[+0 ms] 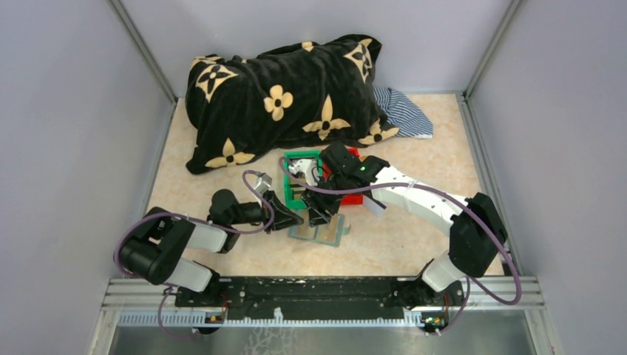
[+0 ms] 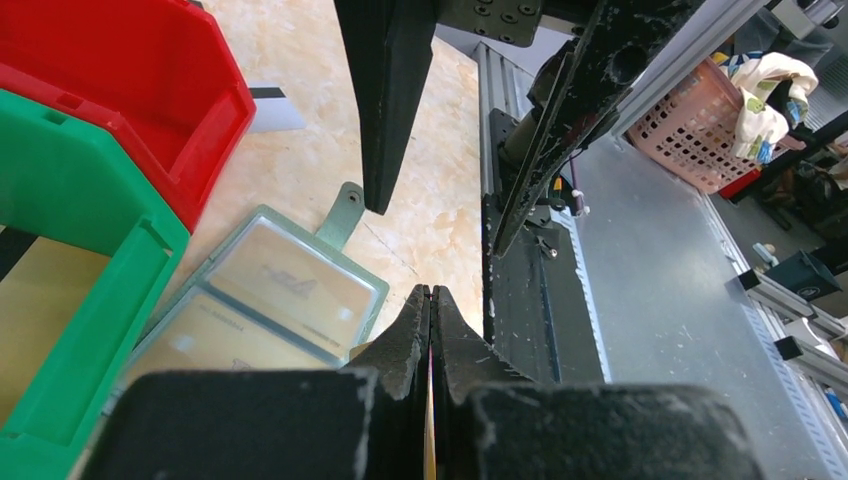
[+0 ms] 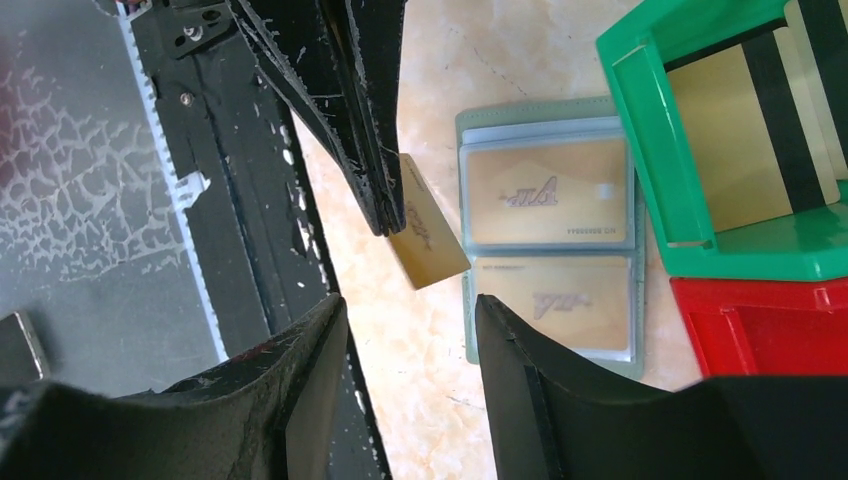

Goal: Take the credit cards out of the card holder

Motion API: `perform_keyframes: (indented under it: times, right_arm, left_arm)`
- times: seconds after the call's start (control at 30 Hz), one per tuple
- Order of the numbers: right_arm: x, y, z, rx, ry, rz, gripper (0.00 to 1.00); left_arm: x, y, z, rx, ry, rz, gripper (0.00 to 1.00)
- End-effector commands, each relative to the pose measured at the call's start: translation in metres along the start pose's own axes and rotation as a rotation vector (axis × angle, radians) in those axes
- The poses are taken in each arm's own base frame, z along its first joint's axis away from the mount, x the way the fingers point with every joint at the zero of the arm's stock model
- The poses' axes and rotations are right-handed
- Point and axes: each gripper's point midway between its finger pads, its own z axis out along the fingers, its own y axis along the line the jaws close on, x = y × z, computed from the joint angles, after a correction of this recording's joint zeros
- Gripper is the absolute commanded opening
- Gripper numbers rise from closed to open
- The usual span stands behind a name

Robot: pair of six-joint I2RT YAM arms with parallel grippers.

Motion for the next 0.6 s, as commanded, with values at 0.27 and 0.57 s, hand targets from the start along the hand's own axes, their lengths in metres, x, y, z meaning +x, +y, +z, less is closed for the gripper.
perform_keyframes:
  times: [0.27,0.57]
  right_arm:
    - [0.015,-0.024,0.027,0.081,-0.093,0.11,0.52]
    - [0.05,-0.011,0.052,0.173,-0.047,0.203,0.65]
  left_arm:
    - [0.013,0.02,-0.02,-0.237,-0.035,0.02,0.46]
    - [0.01,0.031,-0.041,-0.447,-0.094,-0.001,0.75]
